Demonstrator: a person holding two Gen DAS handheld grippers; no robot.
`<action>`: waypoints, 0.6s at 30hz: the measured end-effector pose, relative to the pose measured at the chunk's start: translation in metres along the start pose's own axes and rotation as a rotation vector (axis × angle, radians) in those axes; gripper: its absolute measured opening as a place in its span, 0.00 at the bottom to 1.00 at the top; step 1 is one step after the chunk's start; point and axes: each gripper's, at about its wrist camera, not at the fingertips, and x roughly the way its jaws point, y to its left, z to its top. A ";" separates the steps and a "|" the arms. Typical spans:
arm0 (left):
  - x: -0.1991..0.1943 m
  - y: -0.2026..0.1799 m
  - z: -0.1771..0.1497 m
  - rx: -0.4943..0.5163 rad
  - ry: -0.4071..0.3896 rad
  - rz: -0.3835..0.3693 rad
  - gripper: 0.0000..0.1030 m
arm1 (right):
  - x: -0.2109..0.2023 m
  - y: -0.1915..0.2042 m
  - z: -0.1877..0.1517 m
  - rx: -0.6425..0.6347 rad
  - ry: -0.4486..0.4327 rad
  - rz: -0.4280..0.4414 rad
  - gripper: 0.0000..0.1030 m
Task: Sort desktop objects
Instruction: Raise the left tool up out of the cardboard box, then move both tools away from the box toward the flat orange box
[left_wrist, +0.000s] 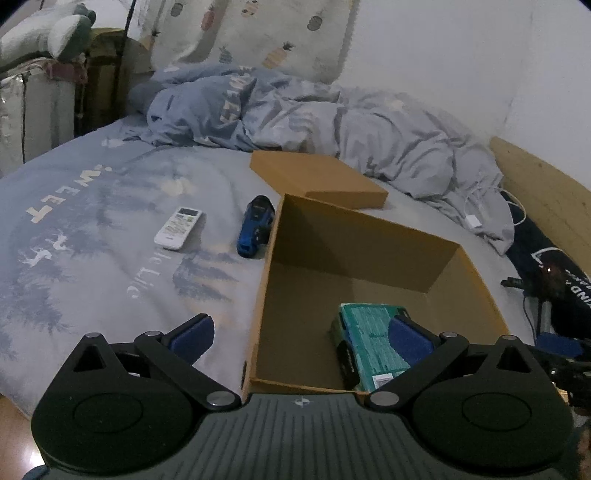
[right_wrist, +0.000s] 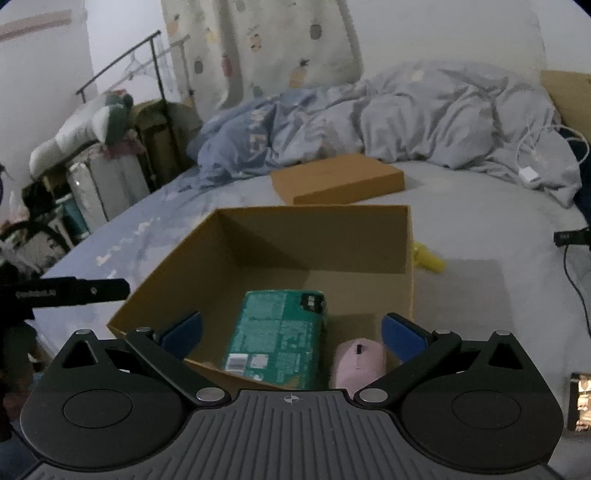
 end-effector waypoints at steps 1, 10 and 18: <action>0.001 0.000 -0.001 -0.001 0.005 -0.001 1.00 | 0.001 -0.001 0.000 -0.006 0.000 -0.006 1.00; 0.005 0.003 -0.006 0.011 0.004 0.023 1.00 | -0.001 -0.019 0.003 0.034 -0.033 -0.036 1.00; 0.009 -0.005 -0.011 0.027 0.008 0.007 1.00 | 0.000 -0.036 0.009 0.099 -0.042 -0.060 1.00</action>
